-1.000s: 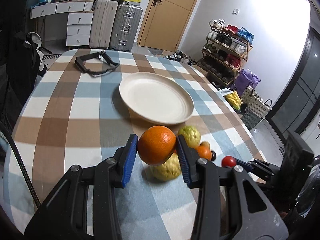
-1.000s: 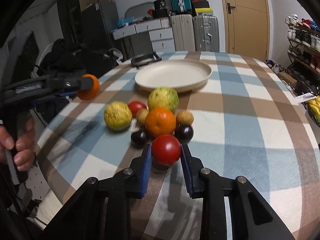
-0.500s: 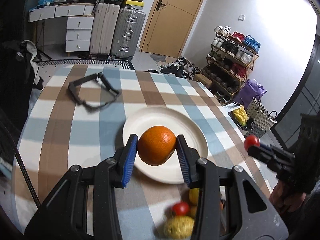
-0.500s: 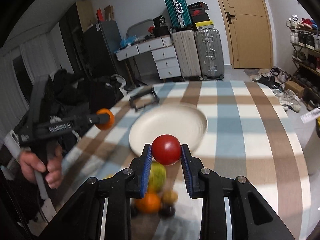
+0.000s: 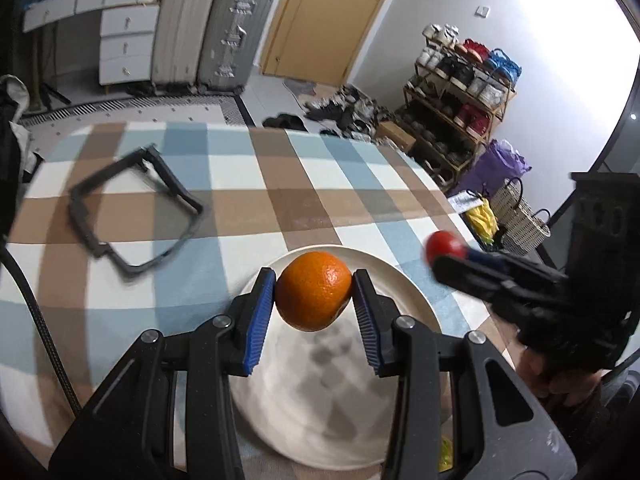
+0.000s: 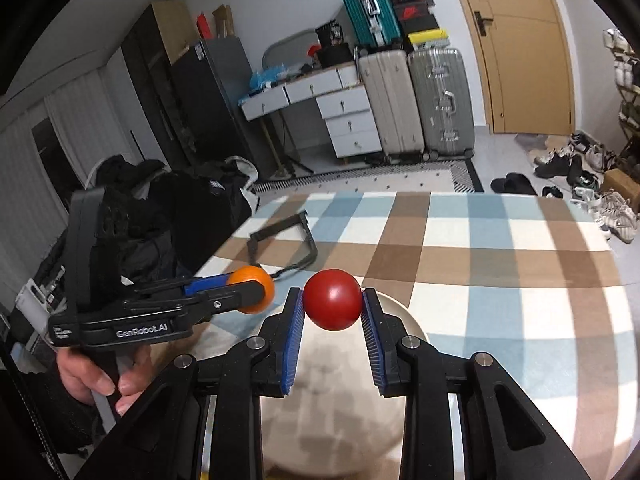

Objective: Organize fruits
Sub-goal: 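Carry the orange onto the plate with the left tool while the right tool places a red tomato, then open both tools and withdraw them from the plate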

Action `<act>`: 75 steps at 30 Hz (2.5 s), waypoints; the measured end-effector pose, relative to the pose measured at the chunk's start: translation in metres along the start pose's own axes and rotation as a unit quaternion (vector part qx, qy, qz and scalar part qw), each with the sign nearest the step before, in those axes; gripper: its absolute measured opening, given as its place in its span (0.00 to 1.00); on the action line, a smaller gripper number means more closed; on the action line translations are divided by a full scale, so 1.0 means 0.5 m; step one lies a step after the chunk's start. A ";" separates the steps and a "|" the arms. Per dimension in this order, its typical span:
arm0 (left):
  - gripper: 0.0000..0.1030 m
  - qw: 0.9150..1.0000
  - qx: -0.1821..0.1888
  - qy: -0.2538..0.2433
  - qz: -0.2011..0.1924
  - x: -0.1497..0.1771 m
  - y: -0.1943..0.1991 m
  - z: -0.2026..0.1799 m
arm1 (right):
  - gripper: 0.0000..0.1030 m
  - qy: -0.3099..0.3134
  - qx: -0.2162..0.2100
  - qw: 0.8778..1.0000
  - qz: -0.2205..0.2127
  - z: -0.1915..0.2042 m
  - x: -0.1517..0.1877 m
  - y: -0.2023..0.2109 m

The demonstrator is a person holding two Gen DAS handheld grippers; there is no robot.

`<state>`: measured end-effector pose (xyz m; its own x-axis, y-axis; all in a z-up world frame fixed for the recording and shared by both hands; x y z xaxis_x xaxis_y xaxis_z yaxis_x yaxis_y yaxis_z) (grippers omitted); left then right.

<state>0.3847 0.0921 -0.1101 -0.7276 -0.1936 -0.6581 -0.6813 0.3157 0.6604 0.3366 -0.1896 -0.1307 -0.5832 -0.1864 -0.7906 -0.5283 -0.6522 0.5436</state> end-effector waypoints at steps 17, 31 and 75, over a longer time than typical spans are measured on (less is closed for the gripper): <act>0.36 0.998 0.015 0.013 0.053 0.015 -0.157 0.006 | 0.29 0.035 0.016 0.995 0.096 -0.053 0.096 -0.180; 0.66 1.000 -0.008 0.002 -0.008 0.004 -0.019 -0.048 | 0.72 0.012 0.048 0.998 0.043 -0.049 0.082 -0.086; 0.99 0.997 -0.066 0.012 -0.039 0.406 0.343 -0.154 | 1.00 0.003 0.132 0.984 -0.119 0.156 0.346 0.351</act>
<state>0.1140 0.0353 -0.1022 -0.6730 -0.2358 -0.7010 -0.7390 0.1751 0.6506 0.0948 -0.2790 -0.1504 -0.4212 -0.0560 -0.9052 -0.7913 -0.4651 0.3970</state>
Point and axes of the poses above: each gripper's, at about its wrist camera, not at the fingertips, and y roughly against the way its jaws point, z to its left, x to its underside, the point moved 4 cm from there along -y, roughly the way its jaws point, and after that the axes turned 3 degrees about -z, right-handed, at the moved point
